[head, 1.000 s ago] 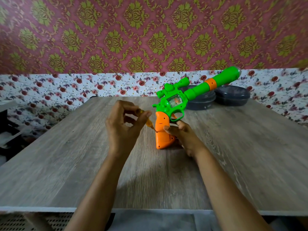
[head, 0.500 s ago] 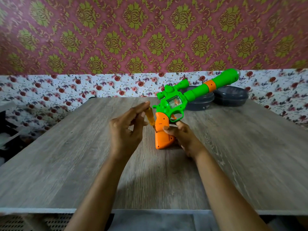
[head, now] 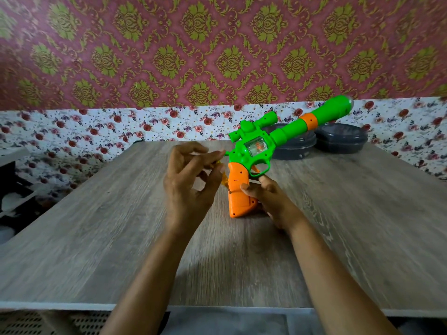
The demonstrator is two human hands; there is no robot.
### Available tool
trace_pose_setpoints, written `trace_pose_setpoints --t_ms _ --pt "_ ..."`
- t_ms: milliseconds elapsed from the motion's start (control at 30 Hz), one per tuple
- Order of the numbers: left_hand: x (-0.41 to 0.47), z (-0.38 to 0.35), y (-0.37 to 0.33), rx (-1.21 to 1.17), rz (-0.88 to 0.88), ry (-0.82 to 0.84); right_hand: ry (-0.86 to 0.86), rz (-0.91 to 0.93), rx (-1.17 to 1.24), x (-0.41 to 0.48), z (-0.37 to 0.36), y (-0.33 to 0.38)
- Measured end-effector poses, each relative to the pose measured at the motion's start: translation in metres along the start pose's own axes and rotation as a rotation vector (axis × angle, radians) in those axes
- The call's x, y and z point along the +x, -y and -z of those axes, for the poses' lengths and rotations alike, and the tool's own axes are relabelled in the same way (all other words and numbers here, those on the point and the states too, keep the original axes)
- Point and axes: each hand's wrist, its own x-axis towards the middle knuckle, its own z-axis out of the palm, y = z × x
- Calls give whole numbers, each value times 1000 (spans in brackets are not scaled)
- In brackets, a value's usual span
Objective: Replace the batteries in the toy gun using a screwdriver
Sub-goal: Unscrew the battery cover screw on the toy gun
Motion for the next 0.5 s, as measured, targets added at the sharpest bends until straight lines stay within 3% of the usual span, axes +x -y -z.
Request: trace_pose_setpoints --t_ms 333,500 --pt "-2 -1 2 24 36 -6 2 -1 -1 1 1 -3" --pt "-1 -3 0 13 -27 40 -13 -8 3 0 1 -2"
